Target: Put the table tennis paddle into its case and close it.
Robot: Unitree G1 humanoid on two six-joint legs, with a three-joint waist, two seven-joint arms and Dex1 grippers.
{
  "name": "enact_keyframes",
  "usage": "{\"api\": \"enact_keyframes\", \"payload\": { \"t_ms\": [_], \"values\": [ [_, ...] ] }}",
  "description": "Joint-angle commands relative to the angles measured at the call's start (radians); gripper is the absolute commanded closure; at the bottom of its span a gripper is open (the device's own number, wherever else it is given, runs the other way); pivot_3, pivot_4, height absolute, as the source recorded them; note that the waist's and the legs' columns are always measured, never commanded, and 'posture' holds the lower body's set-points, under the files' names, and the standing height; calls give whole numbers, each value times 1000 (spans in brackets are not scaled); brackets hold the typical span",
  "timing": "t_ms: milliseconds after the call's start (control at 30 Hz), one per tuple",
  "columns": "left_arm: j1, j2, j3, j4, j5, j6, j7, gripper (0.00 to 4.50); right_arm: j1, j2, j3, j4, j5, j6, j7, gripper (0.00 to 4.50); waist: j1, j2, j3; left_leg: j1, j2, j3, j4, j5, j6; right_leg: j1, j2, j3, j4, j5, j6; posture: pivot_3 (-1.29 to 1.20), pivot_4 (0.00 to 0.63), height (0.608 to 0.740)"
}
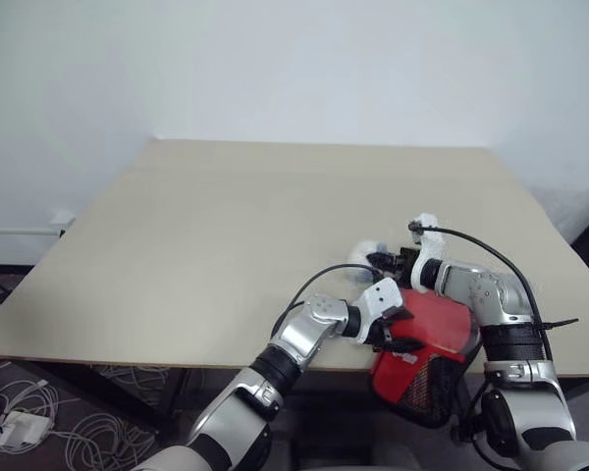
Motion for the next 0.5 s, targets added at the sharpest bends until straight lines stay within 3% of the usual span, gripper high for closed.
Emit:
{"api": "enact_keyframes", "payload": {
  "t_ms": [33, 267, 500],
  "values": [
    [28, 26, -28, 101, 63, 58, 25, 1288, 3, 14, -81, -73, -41, -145, -100, 4330, 0, 0, 0, 0, 0, 0, 0, 0, 0, 0, 0, 0, 0, 0, 0, 0, 0, 728],
    [30, 30, -24, 101, 66, 60, 27, 1288, 43, 26, -163, 27, -86, -285, -227, 4460, 0, 0, 0, 0, 0, 1, 0, 0, 0, 0, 0, 0, 0, -1, -1, 0, 0, 728],
    [18, 24, -11, 113, 67, 53, 44, 1288, 88, -39, -270, 83, -78, -340, -275, 4460, 0, 0, 0, 0, 0, 0, 0, 0, 0, 0, 0, 0, 0, -1, -1, 0, 0, 728]
  ]
}}
